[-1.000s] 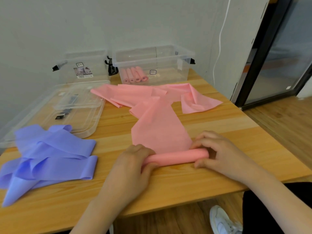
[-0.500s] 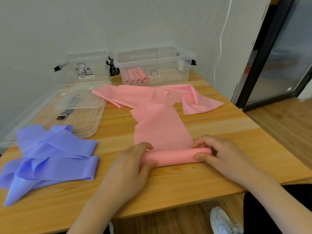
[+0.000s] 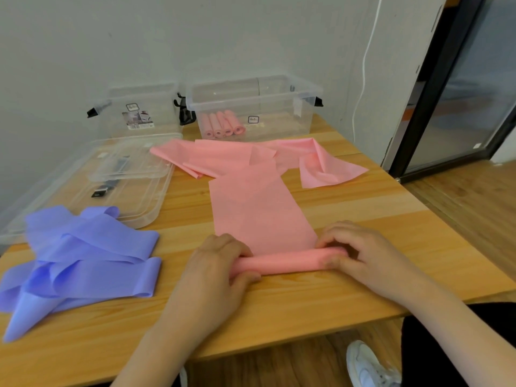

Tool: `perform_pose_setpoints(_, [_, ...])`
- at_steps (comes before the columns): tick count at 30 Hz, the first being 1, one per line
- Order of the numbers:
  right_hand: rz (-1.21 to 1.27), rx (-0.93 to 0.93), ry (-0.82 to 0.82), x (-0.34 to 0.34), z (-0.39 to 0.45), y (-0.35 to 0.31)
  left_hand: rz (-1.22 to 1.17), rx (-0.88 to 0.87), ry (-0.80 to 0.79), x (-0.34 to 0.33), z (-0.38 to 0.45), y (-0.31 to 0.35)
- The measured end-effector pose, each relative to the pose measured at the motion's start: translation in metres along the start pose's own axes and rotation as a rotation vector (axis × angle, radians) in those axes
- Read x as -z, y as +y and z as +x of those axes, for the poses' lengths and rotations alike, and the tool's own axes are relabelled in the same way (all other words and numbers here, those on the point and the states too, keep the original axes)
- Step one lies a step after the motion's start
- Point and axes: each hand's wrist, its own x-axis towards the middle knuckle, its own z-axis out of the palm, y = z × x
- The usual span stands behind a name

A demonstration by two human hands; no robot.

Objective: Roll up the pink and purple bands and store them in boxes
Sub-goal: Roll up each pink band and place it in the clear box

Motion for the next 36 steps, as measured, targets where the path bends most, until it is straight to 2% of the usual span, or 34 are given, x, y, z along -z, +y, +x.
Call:
perform_pose_setpoints(2, [-0.005,-0.003,-0.065,0.000,-0.001,0.001,0.023,-0.003,0.021,-0.001,0.001,-0.003])
perform_pose_setpoints(4, [0.054,-0.024,-0.042,-0.002,-0.002,-0.001,-0.041,0.043,0.043,-0.001,0.001,-0.001])
perform_pose_setpoints(7, [0.353,-0.157,0.096,-0.011,-0.001,-0.014,-0.262,0.139,0.091,-0.005,-0.002,0.011])
perform_pose_setpoints(10, [0.559,-0.255,0.155,-0.021,0.002,-0.021,-0.409,0.234,0.118,-0.013,-0.003,0.023])
perform_pose_setpoints(13, [0.932,-0.347,0.355,-0.022,0.006,-0.019,-0.711,0.406,0.245,-0.007,0.004,0.025])
perform_pose_setpoints(15, [1.104,-0.394,0.428,-0.022,0.010,-0.019,-0.839,0.482,0.268,-0.004,0.007,0.027])
perform_pose_setpoints(18, [1.100,-0.357,0.392,-0.027,0.012,-0.024,-0.844,0.470,0.268,-0.008,0.006,0.032])
perform_pose_setpoints(21, [1.140,-0.411,0.446,-0.021,0.011,-0.020,-0.948,0.544,0.336,0.002,0.009,0.021])
perform_pose_setpoints(23, [1.052,-0.412,0.415,-0.013,0.009,-0.013,-0.847,0.503,0.193,0.016,0.008,0.008])
perform_pose_setpoints(26, [0.992,-0.385,0.253,-0.012,0.006,-0.011,-0.561,0.302,-0.182,0.030,0.002,-0.003])
perform_pose_setpoints(28, [1.135,-0.383,0.284,-0.018,0.007,-0.015,-0.462,0.235,-0.219,0.021,-0.001,-0.001])
perform_pose_setpoints(30, [1.198,-0.356,0.349,-0.025,0.008,-0.023,-0.427,0.218,-0.072,0.005,-0.002,0.014])
perform_pose_setpoints(32, [1.240,-0.346,0.395,-0.029,0.010,-0.029,-0.477,0.274,0.175,-0.007,-0.003,0.027])
perform_pose_setpoints(34, [1.346,-0.411,0.481,-0.029,0.013,-0.028,-0.673,0.403,0.409,-0.010,-0.002,0.033])
perform_pose_setpoints(36, [1.465,-0.505,0.569,-0.028,0.015,-0.028,-0.887,0.549,0.557,-0.008,0.000,0.036])
